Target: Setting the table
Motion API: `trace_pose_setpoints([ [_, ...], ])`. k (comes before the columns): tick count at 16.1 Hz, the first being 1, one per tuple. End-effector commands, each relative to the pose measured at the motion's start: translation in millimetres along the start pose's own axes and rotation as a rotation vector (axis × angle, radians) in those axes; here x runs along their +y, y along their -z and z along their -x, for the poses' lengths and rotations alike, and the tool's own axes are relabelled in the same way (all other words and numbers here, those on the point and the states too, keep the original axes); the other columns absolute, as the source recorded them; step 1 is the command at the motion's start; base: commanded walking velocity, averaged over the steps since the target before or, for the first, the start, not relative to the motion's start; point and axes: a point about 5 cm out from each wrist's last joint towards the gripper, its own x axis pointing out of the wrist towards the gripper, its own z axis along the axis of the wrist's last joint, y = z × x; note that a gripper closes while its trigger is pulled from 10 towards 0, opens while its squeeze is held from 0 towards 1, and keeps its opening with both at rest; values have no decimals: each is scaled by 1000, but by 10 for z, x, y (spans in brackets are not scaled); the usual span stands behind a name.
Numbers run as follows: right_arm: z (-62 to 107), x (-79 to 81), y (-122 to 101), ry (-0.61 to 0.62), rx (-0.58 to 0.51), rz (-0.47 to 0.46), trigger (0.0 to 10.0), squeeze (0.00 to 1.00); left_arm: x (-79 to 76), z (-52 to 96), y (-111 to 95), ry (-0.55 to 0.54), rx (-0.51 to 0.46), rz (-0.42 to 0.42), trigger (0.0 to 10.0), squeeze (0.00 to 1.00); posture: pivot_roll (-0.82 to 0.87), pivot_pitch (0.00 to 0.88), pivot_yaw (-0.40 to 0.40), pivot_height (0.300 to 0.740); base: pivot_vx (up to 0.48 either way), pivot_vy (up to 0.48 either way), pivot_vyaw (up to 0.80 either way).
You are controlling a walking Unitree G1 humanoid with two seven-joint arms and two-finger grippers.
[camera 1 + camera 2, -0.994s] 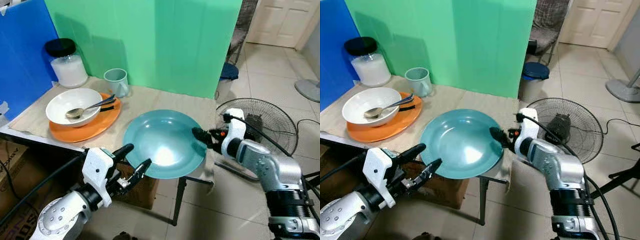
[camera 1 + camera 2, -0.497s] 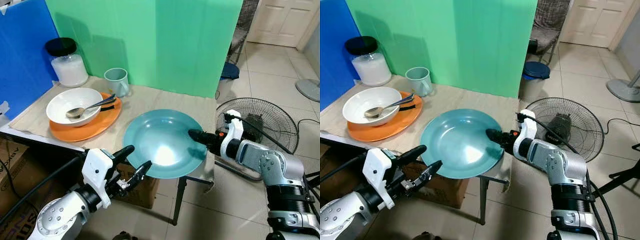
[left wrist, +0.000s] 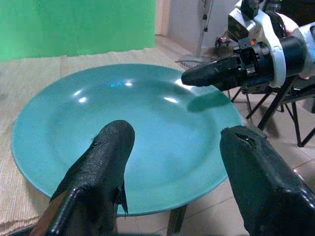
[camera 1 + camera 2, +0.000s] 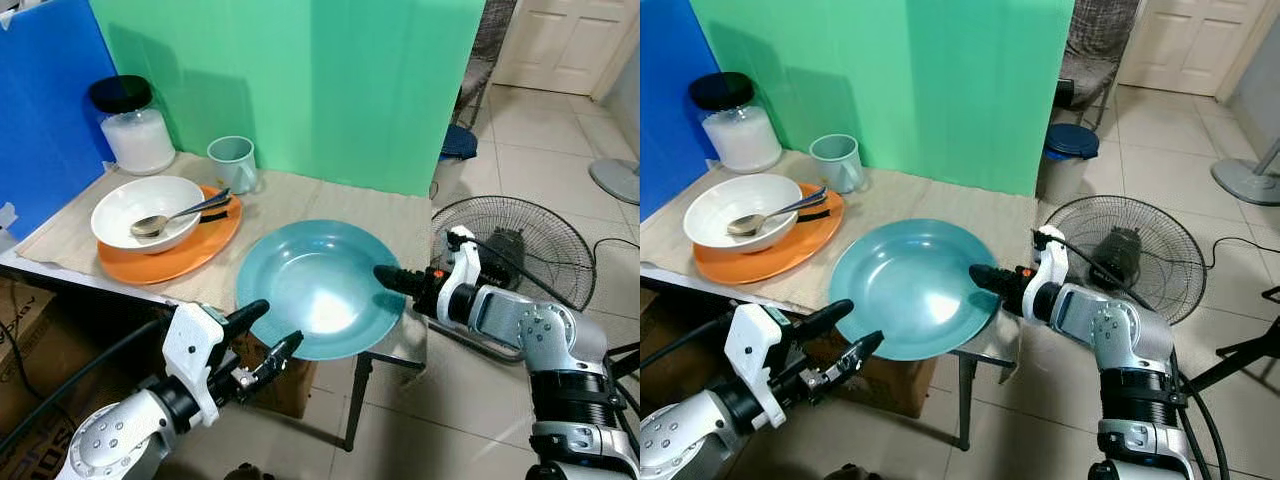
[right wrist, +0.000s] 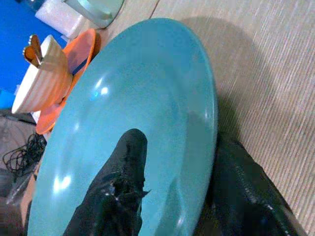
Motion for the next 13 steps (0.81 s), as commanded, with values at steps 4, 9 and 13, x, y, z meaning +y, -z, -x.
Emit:
trace_pose_setpoints([
  [4, -2, 11, 4, -5, 3, -30, 0, 0, 21, 32, -52, -5, -6, -26, 10000, 0, -46, 0, 11, 740, 0, 0, 0],
  [9, -10, 4, -4, 1, 2, -43, 0, 0, 37, 14, -54, -11, -6, -31, 10000, 0, -50, 0, 12, 740, 0, 0, 0],
  [13, 9, 18, -33, -24, -40, -110, 0, 0, 41, 15, -70, -21, -13, -34, 10000, 0, -51, 0, 14, 740, 0, 0, 0],
])
